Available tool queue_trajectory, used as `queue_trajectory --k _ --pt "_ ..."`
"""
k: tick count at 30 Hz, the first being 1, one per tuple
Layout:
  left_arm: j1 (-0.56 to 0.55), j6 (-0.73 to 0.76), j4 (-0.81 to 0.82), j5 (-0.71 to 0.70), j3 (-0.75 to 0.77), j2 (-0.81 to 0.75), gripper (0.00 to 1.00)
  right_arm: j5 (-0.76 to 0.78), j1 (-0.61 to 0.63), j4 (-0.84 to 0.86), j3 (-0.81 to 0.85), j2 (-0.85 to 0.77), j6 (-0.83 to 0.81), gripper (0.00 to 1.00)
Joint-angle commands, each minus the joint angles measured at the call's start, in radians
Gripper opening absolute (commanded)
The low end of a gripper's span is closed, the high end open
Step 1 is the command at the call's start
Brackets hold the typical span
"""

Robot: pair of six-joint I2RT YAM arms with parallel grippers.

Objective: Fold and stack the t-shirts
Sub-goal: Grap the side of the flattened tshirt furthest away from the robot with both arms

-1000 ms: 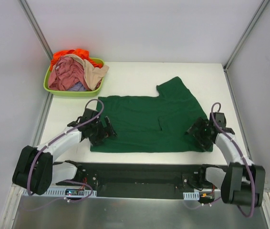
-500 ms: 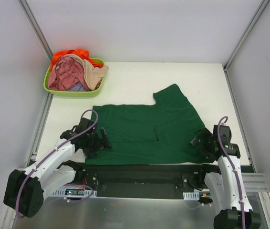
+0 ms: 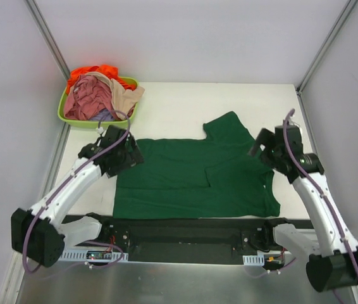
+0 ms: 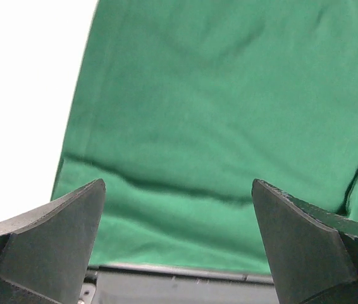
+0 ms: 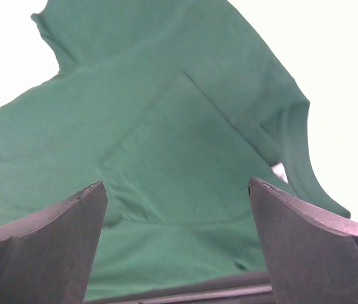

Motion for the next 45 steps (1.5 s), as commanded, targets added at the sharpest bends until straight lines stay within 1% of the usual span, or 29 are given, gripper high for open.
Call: queue_trajectory --k 1,3,6,7,9,10,12,13,16,18,22,26,30,33,34,37,38,41,45 --pt "0.036 0.005 -0.019 -0.244 0.171 0.195 0.99 0.108 0.073 0.182 0.128 0.163 -0.039 0.96" --pt "0.088 0.013 -0.013 -0.257 0.234 0.291 0.98 0.096 0.074 0.238 0.186 0.244 -0.065 0.96" --pt "0.153 0.046 0.014 -0.237 0.325 0.44 0.85 0.126 0.077 0.268 0.284 0.367 -0.099 0.96" --pt "0.162 0.056 0.03 -0.237 0.346 0.486 0.84 0.122 0.077 0.275 0.316 0.401 -0.104 0.96" --pt "0.193 0.092 0.07 -0.177 0.392 0.561 0.75 0.096 0.075 0.276 0.365 0.476 -0.104 0.96" --pt "0.201 0.106 0.09 -0.147 0.406 0.595 0.72 0.085 0.075 0.279 0.382 0.499 -0.104 0.96" --pt "0.211 0.115 0.11 -0.166 0.428 0.648 0.69 0.076 0.075 0.285 0.401 0.539 -0.11 0.96" --pt "0.217 0.114 0.122 -0.174 0.437 0.668 0.66 0.079 0.075 0.285 0.41 0.554 -0.111 0.96" --pt "0.247 0.131 0.174 -0.124 0.449 0.721 0.57 0.091 0.077 0.293 0.412 0.587 -0.122 0.96" --pt "0.251 0.151 0.217 -0.131 0.454 0.744 0.56 0.092 0.077 0.302 0.405 0.597 -0.125 0.96" --pt "0.254 0.168 0.231 -0.104 0.471 0.795 0.46 0.105 0.075 0.307 0.412 0.627 -0.131 0.96" --pt "0.254 0.151 0.231 -0.136 0.446 0.821 0.45 0.134 0.075 0.302 0.431 0.648 -0.134 0.96" --pt "0.256 0.143 0.231 -0.131 0.454 0.85 0.38 0.16 0.075 0.331 0.45 0.697 -0.171 0.96" --pt "0.256 0.149 0.231 -0.11 0.46 0.858 0.33 0.116 0.074 0.308 0.548 0.784 -0.235 0.96" --pt "0.256 0.157 0.232 -0.091 0.463 0.859 0.29 0.111 0.075 0.301 0.586 0.82 -0.251 0.96" --pt "0.254 0.18 0.251 -0.035 0.458 0.861 0.09 0.099 0.07 0.295 0.696 0.938 -0.295 0.96" --pt "0.254 0.184 0.261 -0.024 0.457 0.861 0.0 0.089 0.066 0.292 0.741 0.976 -0.307 0.96" --pt "0.254 0.201 0.272 -0.004 0.454 0.861 0.0 0.056 0.041 0.238 0.9 1.128 -0.309 0.96" --pt "0.254 0.198 0.278 -0.013 0.437 0.844 0.0 -0.021 0.001 0.17 1.126 1.31 -0.248 0.96"
